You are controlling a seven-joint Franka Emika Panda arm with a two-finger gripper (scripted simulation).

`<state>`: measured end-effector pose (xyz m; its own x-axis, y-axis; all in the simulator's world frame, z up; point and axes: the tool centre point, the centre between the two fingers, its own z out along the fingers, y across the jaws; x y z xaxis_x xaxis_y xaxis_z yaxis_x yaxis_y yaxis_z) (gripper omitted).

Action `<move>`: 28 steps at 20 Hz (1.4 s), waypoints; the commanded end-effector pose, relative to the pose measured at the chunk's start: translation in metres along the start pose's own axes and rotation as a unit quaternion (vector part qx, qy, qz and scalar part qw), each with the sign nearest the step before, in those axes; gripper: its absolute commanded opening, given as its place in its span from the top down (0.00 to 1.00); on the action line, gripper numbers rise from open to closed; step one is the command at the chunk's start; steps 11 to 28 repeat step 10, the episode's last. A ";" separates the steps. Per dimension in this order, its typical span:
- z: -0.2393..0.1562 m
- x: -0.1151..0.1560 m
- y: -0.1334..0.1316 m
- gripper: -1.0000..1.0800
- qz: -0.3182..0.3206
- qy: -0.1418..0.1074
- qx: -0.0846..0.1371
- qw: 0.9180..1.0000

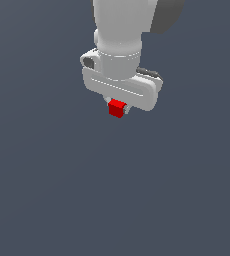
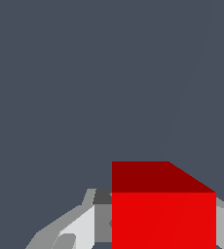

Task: Pick up the red cube and move it to a goal position.

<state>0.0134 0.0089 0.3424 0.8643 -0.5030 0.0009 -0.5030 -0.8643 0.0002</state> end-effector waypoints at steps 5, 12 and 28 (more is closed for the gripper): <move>-0.020 0.006 -0.005 1.00 0.000 0.000 0.000 1.000; -0.024 0.007 -0.006 1.00 0.000 0.000 0.000 1.000; -0.024 0.007 -0.006 1.00 0.000 0.000 0.000 1.000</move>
